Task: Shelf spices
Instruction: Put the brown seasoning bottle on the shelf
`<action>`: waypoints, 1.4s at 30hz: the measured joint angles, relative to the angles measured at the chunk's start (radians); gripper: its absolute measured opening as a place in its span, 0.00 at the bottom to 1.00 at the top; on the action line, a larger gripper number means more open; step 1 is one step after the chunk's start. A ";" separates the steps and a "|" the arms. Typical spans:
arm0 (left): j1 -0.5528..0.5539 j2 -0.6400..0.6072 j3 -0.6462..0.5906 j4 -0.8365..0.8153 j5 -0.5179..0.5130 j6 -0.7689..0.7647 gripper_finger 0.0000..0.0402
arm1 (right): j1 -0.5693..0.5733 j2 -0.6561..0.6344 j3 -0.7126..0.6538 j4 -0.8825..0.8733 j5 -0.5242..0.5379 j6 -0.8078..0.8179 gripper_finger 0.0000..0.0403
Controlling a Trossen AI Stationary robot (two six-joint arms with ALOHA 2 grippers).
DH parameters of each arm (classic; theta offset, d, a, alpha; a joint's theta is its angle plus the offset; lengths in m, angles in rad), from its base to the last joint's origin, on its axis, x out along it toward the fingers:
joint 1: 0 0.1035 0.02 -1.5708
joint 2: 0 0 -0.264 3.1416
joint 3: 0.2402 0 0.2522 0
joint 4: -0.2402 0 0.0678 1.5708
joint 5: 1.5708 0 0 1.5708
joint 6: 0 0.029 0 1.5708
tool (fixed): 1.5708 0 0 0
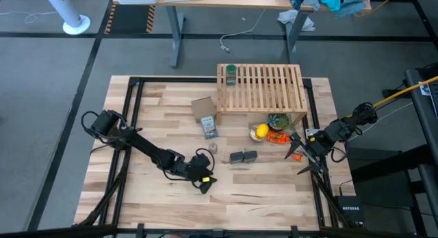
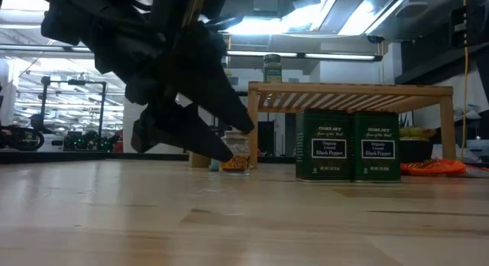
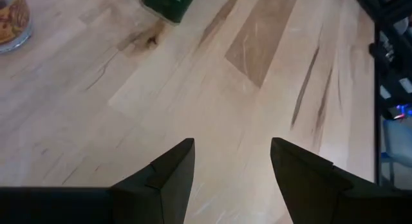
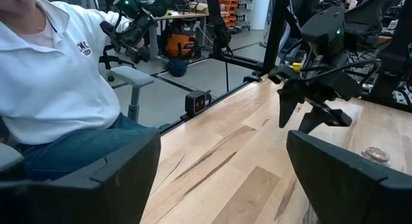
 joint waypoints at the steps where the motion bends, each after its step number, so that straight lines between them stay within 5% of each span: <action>1: 0.000 0.000 0.000 0.000 0.000 0.012 0.49 | 0.000 0.000 0.000 -0.003 0.000 0.000 0.85; 33: 0.060 0.082 0.003 0.030 -0.033 0.092 0.49 | 0.000 0.000 0.000 -0.048 0.008 0.000 0.85; 42: -0.010 0.108 0.006 -0.011 -0.206 0.019 0.49 | 0.000 0.000 0.000 -0.056 0.008 0.019 0.85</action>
